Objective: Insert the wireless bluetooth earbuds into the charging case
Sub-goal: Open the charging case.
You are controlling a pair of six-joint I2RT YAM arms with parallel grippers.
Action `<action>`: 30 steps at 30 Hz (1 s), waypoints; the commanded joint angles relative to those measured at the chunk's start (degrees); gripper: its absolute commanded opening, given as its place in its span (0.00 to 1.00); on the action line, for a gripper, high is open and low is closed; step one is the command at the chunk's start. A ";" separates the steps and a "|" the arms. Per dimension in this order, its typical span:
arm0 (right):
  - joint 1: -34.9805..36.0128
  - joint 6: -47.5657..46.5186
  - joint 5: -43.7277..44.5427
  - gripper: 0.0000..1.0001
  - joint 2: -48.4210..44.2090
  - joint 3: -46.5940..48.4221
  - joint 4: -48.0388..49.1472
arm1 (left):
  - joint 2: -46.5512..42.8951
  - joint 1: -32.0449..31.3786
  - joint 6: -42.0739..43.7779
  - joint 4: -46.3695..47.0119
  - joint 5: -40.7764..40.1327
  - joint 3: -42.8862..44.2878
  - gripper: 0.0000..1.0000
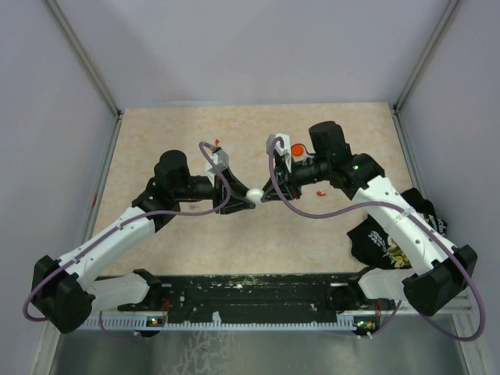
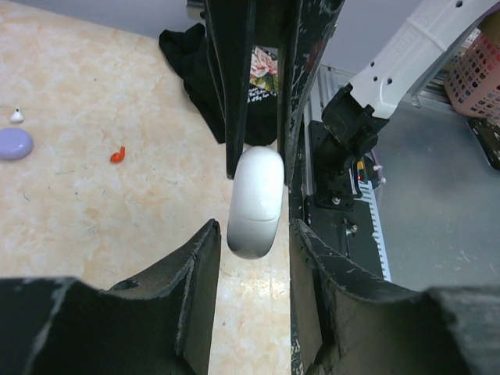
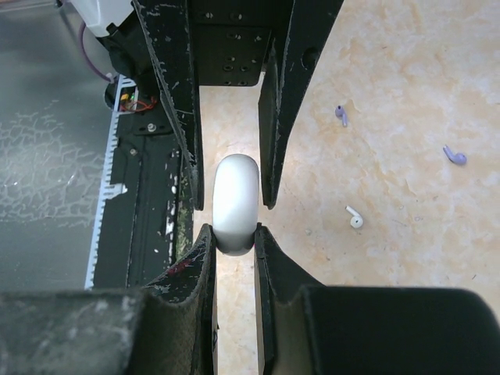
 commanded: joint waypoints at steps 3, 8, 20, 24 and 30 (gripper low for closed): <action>0.57 0.29 -0.60 0.00 0.10 3.20 2.44 | -0.66 0.17 -0.84 2.52 -0.47 -1.28 0.44; 0.54 0.39 -0.56 0.00 0.19 3.11 2.77 | -0.68 0.17 -1.56 3.72 -0.21 -0.90 0.38; 0.75 1.32 0.24 0.00 0.33 2.68 3.83 | -0.59 0.17 -1.75 4.21 1.22 -1.09 0.09; 0.71 1.77 1.01 0.06 0.02 2.64 4.42 | -1.82 0.17 1.07 1.02 -1.02 -1.10 0.01; 0.67 4.24 1.74 0.19 -0.31 1.96 7.91 | -4.87 0.09 9.79 0.41 0.50 -3.72 0.00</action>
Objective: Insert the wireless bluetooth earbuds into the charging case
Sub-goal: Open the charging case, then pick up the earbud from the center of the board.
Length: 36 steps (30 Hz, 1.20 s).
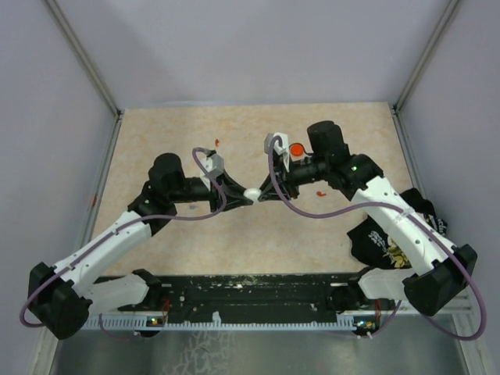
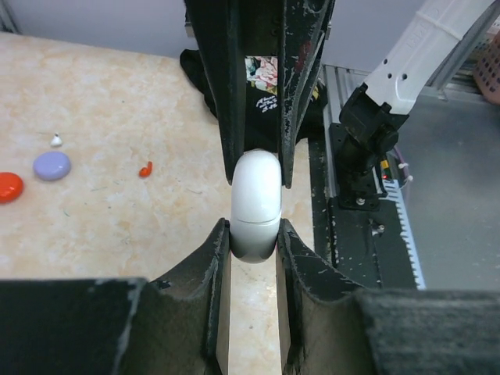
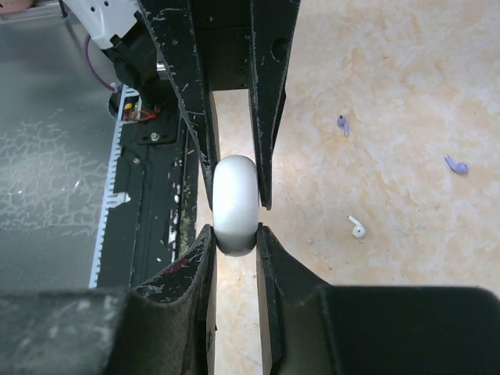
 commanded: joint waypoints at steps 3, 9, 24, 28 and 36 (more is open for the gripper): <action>0.36 4.37 2.46 0.24 -0.64 1.24 8.74 | -5.05 0.08 9.78 0.66 1.56 -4.62 0.00; 0.35 8.56 5.91 0.33 -1.15 -0.25 13.15 | -7.22 0.08 14.85 -0.34 0.68 -6.64 0.00; 0.34 15.16 14.98 0.65 -4.25 -6.12 20.45 | -9.54 0.80 9.91 -1.56 -20.60 -11.17 0.01; 0.32 16.09 22.44 0.68 -4.36 -8.26 21.34 | -11.78 2.12 7.00 1.36 -24.94 -14.92 0.01; 2.31 22.90 34.84 0.66 1.00 -15.43 27.27 | -13.71 8.09 3.30 -0.59 -32.03 -17.93 0.01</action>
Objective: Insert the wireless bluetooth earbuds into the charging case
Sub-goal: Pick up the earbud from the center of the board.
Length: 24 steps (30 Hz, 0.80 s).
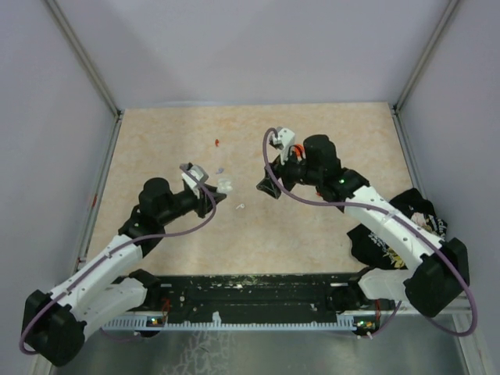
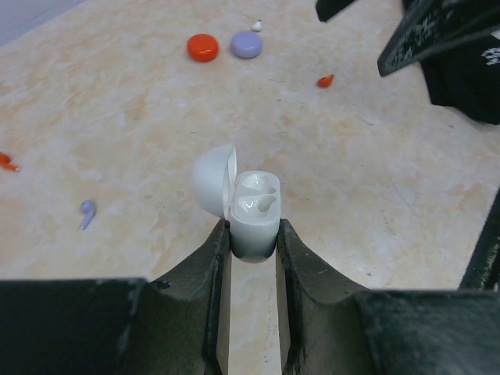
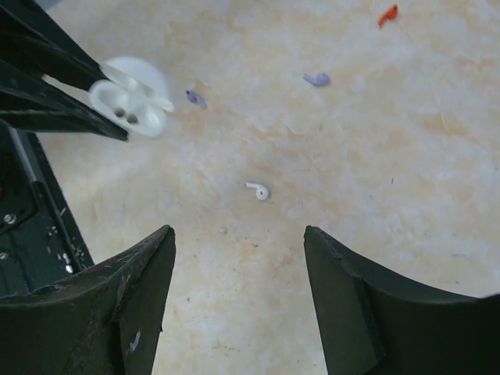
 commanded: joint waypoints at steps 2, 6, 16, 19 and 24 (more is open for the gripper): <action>2.81 5.12 11.50 0.64 4.49 -3.27 6.85 | -1.97 4.83 -4.10 0.00 -5.88 -1.39 0.01; 5.47 6.44 16.34 0.63 8.58 -4.22 9.77 | -3.49 8.53 -5.06 -0.71 -6.32 -1.88 0.01; 13.25 6.17 30.00 0.60 19.97 -2.96 15.10 | -2.54 14.10 -3.84 -3.00 -9.66 -0.57 0.01; 14.72 6.47 32.48 0.60 22.75 -2.45 16.64 | -2.15 14.52 -3.62 -2.93 -9.72 -0.40 0.01; 16.81 6.62 35.88 0.62 28.37 0.67 16.89 | -2.48 14.62 -3.39 -2.54 -9.58 -0.53 0.01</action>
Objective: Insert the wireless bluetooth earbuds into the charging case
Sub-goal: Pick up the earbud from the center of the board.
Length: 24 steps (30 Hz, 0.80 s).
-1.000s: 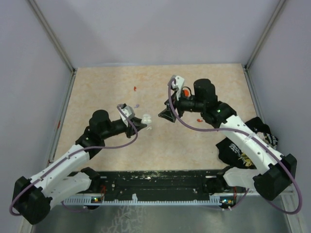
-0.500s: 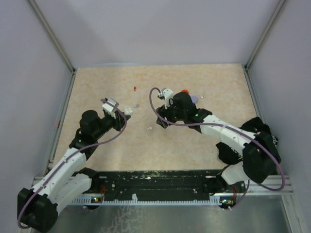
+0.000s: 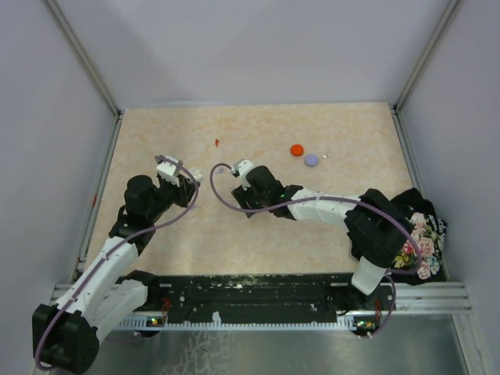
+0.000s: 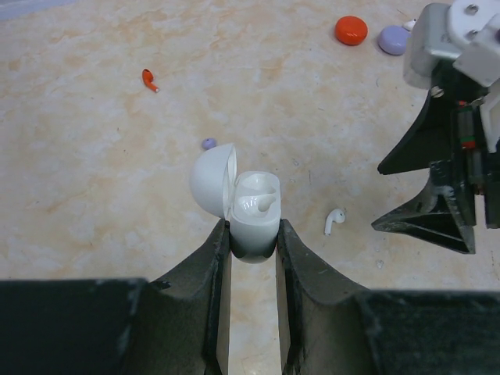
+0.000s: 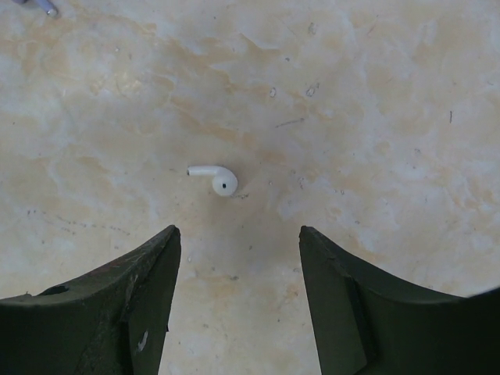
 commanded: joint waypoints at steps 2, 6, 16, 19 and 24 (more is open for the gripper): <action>2.52 1.14 7.05 0.64 5.13 6.37 4.01 | -0.43 0.41 0.20 0.61 -0.77 1.05 0.01; 3.45 2.59 9.93 0.67 9.30 9.62 3.74 | -0.40 0.41 -0.14 0.77 -1.48 0.91 0.01; 4.80 2.61 16.63 0.69 16.01 15.33 -1.65 | -0.83 0.43 0.10 0.77 -1.29 0.97 0.01; 4.89 2.33 15.87 0.70 16.47 15.28 -3.00 | -0.94 0.41 -0.08 0.93 -1.06 0.89 0.01; 4.85 2.22 14.23 0.70 16.27 14.74 -5.62 | -0.64 0.41 -0.87 1.68 -0.53 0.66 0.01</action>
